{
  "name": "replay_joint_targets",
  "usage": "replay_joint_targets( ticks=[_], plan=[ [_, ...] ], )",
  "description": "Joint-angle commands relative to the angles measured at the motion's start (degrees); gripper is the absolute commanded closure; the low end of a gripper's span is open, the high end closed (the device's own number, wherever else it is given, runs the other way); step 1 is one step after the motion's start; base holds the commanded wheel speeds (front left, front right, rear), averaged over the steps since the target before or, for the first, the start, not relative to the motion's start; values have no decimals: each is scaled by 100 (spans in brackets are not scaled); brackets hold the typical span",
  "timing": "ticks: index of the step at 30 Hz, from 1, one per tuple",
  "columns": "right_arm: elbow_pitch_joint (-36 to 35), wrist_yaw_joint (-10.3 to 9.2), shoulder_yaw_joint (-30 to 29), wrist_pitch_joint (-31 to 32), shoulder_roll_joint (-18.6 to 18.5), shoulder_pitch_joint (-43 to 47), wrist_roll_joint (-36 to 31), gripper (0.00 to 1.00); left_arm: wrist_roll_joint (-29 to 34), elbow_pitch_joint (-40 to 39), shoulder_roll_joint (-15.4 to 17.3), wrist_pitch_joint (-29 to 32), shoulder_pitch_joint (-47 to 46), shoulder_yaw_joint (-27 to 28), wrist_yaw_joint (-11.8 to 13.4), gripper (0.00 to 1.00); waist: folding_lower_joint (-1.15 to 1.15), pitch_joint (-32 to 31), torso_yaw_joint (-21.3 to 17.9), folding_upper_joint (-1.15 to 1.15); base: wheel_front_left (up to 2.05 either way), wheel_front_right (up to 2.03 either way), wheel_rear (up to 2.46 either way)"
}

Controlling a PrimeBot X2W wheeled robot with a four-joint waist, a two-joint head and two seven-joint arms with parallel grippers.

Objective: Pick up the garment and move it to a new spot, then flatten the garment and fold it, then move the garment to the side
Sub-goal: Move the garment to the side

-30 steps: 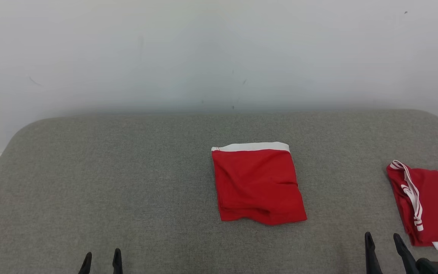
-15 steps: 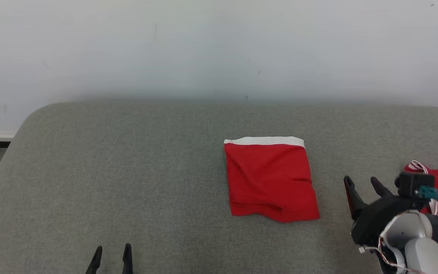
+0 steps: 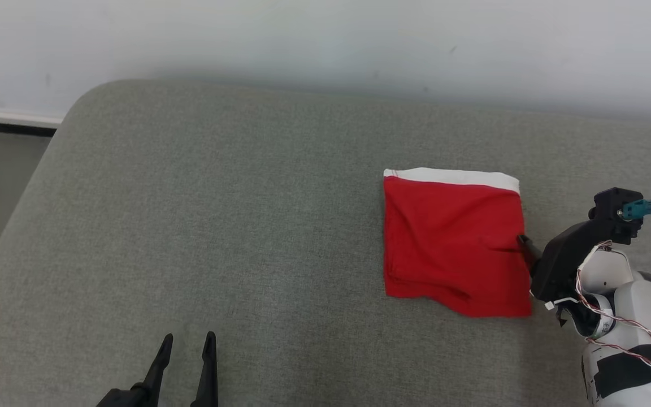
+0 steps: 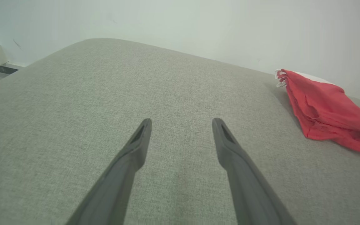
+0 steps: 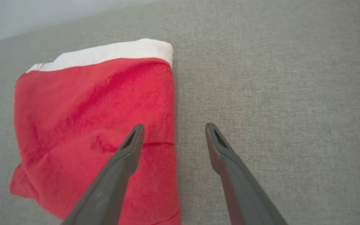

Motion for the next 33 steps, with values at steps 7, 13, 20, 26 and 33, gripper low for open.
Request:
replay_joint_targets(
  ticks=[7,13,20,26,33],
  plan=[
    [534,-13,-151,60,74,-234,-241,0,-81,-47,-4,-16,-192,-125,-3,0,-1,535,467,-1,0,0,0],
    [970,-1,-3,269,181,-240,-362,60,-165,-55,-4,-16,-268,-237,55,0,-1,591,470,-1,0,0,0],
    [778,-7,1040,228,-332,-361,-516,100,-254,-119,-4,-15,-216,-304,102,0,-1,526,217,-1,0,0,0],
    [186,-7,2121,568,-965,-508,-175,100,-308,-194,-3,-15,-141,-273,123,0,-1,477,-141,-1,0,0,0],
    [-1126,-7,3401,1204,-2070,-651,571,100,-307,-265,-3,-15,-140,-195,137,0,-1,504,-840,-1,0,0,0]
  ],
)
